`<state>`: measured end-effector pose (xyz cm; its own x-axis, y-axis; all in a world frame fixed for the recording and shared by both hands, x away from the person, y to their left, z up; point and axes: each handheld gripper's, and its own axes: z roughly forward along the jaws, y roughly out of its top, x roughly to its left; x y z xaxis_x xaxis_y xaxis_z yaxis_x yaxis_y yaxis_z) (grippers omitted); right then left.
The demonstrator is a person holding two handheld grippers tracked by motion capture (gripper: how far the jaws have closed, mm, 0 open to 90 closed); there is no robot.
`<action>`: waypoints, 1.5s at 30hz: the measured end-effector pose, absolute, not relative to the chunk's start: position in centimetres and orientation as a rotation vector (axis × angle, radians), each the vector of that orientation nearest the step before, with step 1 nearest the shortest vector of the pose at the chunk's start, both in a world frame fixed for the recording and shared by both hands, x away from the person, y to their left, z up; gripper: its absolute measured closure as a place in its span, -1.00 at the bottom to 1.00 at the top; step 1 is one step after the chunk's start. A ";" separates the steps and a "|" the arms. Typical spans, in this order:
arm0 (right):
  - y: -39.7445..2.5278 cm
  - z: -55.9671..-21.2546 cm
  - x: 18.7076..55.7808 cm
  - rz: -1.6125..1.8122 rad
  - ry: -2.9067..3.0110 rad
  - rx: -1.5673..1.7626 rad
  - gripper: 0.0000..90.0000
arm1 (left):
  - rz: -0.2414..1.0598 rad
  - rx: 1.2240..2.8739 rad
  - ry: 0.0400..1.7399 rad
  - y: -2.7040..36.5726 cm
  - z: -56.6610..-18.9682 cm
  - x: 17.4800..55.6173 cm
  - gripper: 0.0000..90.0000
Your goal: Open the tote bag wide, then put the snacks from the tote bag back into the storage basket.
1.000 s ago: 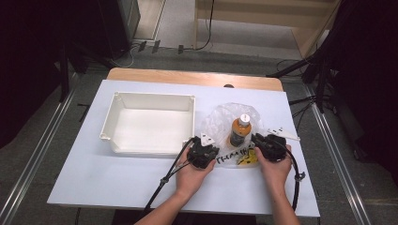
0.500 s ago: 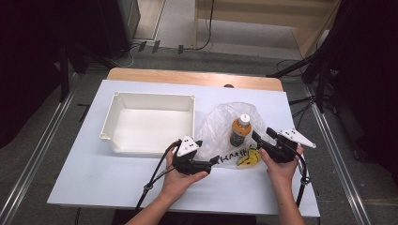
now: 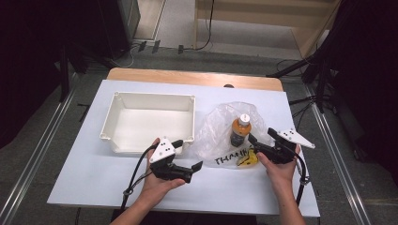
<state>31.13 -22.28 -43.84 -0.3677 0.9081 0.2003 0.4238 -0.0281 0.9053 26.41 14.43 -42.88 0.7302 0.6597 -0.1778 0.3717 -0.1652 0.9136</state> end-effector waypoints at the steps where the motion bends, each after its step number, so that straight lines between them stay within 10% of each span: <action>1: -22.3 -43.8 31.1 1.384 1.791 1.387 -0.66 | 0.322 1.776 0.821 14.9 -42.8 26.4 -1.00; 45: -19.0 -42.3 31.0 1.434 1.871 1.258 -0.66 | 0.496 1.597 0.977 29.5 -41.1 26.0 -1.00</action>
